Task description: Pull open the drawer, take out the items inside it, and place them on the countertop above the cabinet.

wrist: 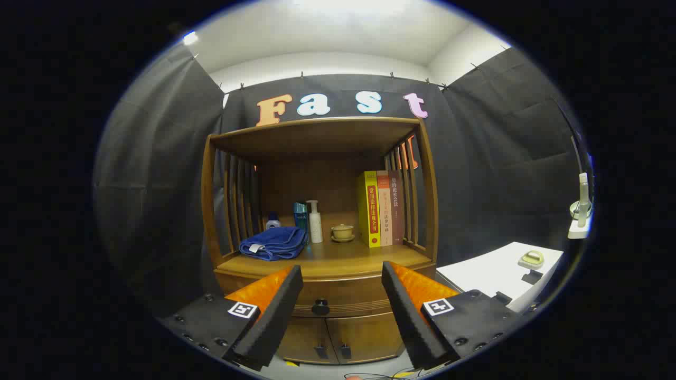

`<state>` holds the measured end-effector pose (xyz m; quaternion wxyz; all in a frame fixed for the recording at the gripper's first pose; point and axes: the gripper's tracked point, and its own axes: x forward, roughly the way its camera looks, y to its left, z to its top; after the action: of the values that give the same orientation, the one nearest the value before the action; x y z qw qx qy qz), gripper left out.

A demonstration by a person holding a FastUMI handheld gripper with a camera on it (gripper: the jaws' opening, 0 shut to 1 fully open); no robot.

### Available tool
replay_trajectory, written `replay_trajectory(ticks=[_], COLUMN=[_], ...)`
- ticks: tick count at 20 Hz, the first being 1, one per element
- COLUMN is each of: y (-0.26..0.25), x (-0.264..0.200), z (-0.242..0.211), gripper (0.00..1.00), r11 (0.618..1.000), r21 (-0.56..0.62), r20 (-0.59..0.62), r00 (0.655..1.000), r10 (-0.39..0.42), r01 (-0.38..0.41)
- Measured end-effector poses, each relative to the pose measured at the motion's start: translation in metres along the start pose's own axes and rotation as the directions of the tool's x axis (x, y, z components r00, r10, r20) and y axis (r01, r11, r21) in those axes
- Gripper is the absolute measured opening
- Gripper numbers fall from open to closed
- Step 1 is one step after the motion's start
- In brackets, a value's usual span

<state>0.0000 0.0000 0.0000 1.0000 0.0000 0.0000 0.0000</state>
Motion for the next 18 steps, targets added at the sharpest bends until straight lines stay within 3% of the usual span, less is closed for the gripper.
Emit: replay_trajectory(ticks=[18], y=[-0.0050], x=[-0.0015], z=[0.0011], gripper=[0.98], r11=[1.000], r21=[0.004], r20=[0.003], r00=[1.000], r10=[-0.016], r01=[0.016])
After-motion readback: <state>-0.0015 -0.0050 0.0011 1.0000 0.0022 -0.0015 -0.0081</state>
